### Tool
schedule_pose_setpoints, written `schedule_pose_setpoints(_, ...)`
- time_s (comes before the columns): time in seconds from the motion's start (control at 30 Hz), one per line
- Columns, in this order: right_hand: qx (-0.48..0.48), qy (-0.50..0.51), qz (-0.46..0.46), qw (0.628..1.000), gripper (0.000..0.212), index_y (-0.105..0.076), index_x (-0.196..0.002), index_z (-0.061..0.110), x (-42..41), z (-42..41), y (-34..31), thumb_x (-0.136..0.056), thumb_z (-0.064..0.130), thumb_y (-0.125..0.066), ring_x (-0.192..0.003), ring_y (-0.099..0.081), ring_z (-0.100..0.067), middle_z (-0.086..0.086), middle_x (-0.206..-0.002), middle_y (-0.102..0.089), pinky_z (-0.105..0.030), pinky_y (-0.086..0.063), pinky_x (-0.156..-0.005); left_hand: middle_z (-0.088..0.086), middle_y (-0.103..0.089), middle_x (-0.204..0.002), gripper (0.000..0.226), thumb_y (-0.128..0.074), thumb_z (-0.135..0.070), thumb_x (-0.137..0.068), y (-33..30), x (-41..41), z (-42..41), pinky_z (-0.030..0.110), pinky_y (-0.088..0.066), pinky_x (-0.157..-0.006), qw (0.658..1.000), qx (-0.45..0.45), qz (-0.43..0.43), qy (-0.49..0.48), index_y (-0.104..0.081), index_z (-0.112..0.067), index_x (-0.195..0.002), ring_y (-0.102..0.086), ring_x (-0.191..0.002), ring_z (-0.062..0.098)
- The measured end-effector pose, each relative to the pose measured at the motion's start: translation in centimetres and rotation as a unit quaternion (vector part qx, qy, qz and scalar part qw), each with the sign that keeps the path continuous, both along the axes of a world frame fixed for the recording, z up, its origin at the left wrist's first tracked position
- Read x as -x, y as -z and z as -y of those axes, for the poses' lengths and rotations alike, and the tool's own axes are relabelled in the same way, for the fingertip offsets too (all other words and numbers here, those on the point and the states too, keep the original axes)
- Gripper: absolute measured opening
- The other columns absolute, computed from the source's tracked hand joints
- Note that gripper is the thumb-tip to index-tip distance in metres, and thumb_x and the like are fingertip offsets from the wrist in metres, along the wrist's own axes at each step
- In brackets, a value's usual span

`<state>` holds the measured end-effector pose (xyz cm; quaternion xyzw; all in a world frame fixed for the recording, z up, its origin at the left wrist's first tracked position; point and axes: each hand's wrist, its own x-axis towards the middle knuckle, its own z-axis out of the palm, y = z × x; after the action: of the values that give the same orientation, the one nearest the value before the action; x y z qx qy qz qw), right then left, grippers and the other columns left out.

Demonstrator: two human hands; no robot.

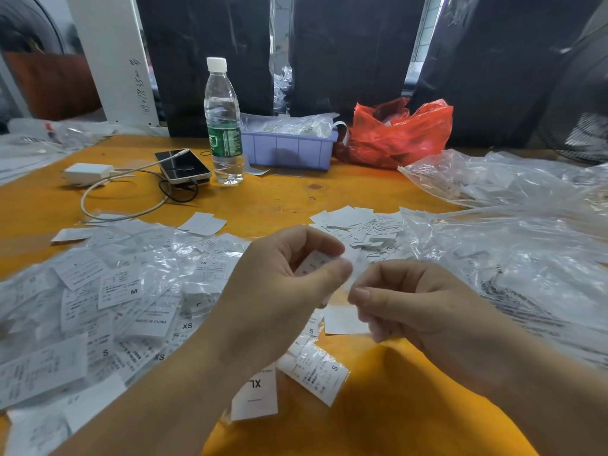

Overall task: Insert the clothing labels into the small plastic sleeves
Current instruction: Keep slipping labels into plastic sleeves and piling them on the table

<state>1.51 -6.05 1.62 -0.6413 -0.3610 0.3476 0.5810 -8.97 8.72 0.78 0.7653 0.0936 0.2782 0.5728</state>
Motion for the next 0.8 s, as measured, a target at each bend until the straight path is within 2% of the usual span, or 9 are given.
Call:
schedule_pose_setpoints(0.13, 0.002, 0.019, -0.012, 1.000, 0.019, -0.069, -0.077, 0.004, 0.02, 0.04, -0.23, -0.070, 0.017, -0.080, -0.056, -0.052, -0.015, -0.007, -0.064, -0.060, -0.020, -0.045, -0.051, -0.007, -0.070, -0.080, 0.018, -0.063, -0.014, -0.092, -0.26, -0.10, -0.42, 0.024, -0.057, -0.057, 0.998, 0.047, 0.018, -0.025, -0.073, -0.028, -0.089, -0.064, -0.065, 0.005)
schedule_pose_setpoints(0.3, 0.012, 0.019, -0.007, 1.000, 0.016, -0.069, -0.076, 0.006, 0.00, 0.07, -0.29, -0.070, 0.016, -0.080, -0.057, -0.053, -0.014, -0.007, -0.065, -0.060, -0.020, -0.046, -0.053, -0.005, -0.071, -0.086, 0.033, -0.059, -0.008, -0.094, -0.27, -0.23, -0.46, 0.019, -0.053, -0.059, 0.998, 0.063, 0.010, -0.027, -0.059, -0.036, -0.112, -0.068, -0.074, 0.008)
schedule_pose_setpoints(0.37, 0.015, 0.023, -0.003, 1.000, 0.017, -0.068, -0.078, 0.005, 0.01, 0.06, -0.25, -0.071, 0.015, -0.080, -0.058, -0.052, -0.014, -0.006, -0.065, -0.060, -0.020, -0.046, -0.053, -0.006, -0.073, -0.086, 0.036, -0.060, -0.006, -0.093, -0.21, -0.22, -0.45, 0.017, -0.054, -0.061, 0.998, 0.063, 0.004, -0.025, -0.058, -0.035, -0.115, -0.069, -0.076, 0.007)
schedule_pose_setpoints(0.4, 0.017, 0.026, -0.002, 1.000, 0.018, -0.068, -0.079, 0.003, -0.01, 0.08, -0.20, -0.072, 0.015, -0.079, -0.058, -0.053, -0.014, -0.006, -0.065, -0.060, -0.020, -0.046, -0.054, -0.006, -0.074, -0.085, 0.033, -0.060, -0.005, -0.093, -0.25, -0.20, -0.43, 0.016, -0.054, -0.061, 0.998, 0.066, 0.004, -0.022, -0.061, -0.033, -0.112, -0.070, -0.076, 0.006)
schedule_pose_setpoints(0.5, 0.021, 0.036, 0.010, 0.999, 0.003, -0.069, -0.082, 0.006, -0.05, 0.12, -0.16, -0.082, 0.008, -0.068, -0.061, -0.056, -0.014, -0.004, -0.066, -0.061, -0.020, -0.048, -0.056, -0.009, -0.075, -0.085, 0.026, -0.062, -0.005, -0.091, -0.34, -0.10, -0.42, 0.017, -0.054, -0.061, 0.997, 0.069, -0.001, -0.022, -0.068, -0.030, -0.097, -0.070, -0.076, 0.006)
schedule_pose_setpoints(0.7, 0.024, 0.040, 0.020, 0.999, 0.008, -0.069, -0.083, 0.007, -0.05, 0.06, -0.12, -0.086, 0.001, -0.064, -0.062, -0.057, -0.014, -0.003, -0.067, -0.061, -0.022, -0.050, -0.057, -0.006, -0.074, -0.080, 0.022, -0.061, -0.007, -0.091, -0.41, -0.06, -0.38, 0.019, -0.056, -0.058, 0.998, 0.049, -0.009, -0.025, -0.071, -0.027, -0.088, -0.065, -0.067, 0.003)
schedule_pose_setpoints(0.8, 0.022, 0.040, 0.021, 0.999, 0.009, -0.069, -0.081, 0.007, -0.05, 0.05, -0.06, -0.085, 0.001, -0.064, -0.061, -0.057, -0.013, -0.001, -0.066, -0.061, -0.022, -0.049, -0.056, -0.009, -0.073, -0.077, 0.018, -0.062, -0.016, -0.092, -0.56, 0.14, -0.44, 0.018, -0.054, -0.057, 0.999, 0.018, -0.010, -0.031, -0.072, -0.028, -0.083, -0.063, -0.064, 0.001)
